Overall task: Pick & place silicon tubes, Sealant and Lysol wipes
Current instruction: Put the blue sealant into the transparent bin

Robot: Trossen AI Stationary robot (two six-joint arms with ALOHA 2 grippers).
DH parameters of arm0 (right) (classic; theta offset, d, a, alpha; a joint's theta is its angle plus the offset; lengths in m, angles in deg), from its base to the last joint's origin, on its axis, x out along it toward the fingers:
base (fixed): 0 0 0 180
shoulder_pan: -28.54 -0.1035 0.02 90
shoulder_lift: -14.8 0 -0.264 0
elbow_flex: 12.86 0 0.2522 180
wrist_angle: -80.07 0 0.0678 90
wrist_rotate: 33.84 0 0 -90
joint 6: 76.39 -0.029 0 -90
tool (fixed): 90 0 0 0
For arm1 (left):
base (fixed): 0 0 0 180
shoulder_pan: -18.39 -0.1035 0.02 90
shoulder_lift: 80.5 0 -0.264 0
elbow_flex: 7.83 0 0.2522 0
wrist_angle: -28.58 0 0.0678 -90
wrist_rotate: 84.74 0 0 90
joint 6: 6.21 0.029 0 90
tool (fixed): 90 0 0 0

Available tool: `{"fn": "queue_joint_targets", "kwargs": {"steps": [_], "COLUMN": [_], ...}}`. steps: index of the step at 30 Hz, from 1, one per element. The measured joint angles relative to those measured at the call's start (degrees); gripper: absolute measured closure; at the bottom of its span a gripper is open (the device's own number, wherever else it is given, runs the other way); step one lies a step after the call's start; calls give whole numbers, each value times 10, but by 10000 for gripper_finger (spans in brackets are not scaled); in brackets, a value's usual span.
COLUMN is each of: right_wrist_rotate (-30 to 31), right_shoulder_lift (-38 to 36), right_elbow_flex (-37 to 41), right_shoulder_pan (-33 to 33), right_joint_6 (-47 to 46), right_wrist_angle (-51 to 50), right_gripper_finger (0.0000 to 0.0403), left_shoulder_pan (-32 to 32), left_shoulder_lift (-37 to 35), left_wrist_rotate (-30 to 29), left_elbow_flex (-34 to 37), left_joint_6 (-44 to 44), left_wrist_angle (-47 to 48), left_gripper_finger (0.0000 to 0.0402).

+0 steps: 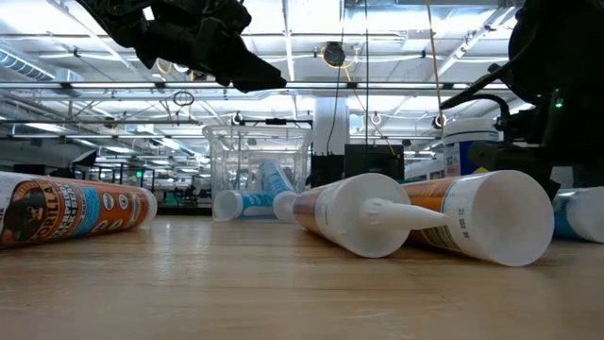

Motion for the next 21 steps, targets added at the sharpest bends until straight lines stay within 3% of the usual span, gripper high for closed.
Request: {"fn": "queue_joint_targets", "kwargs": {"steps": [6, 15, 21], "right_wrist_rotate": [1, 2, 6], "right_shoulder_lift": [0, -1, -1], "right_elbow_flex": [0, 0, 0], "right_shoulder_pan": [0, 0, 0], "right_joint_6": [8, 42, 83], "right_wrist_angle": [0, 10, 19], "right_gripper_finger": [188, 181, 197], "left_shoulder_pan": [0, 0, 0], "left_shoulder_lift": [0, 0, 0], "left_wrist_rotate": [0, 0, 0], "left_elbow_flex": [0, 0, 0], "left_joint_6": [0, 1, 2], "left_wrist_angle": [0, 0, 0], "left_gripper_finger": [163, 162, 162]}}
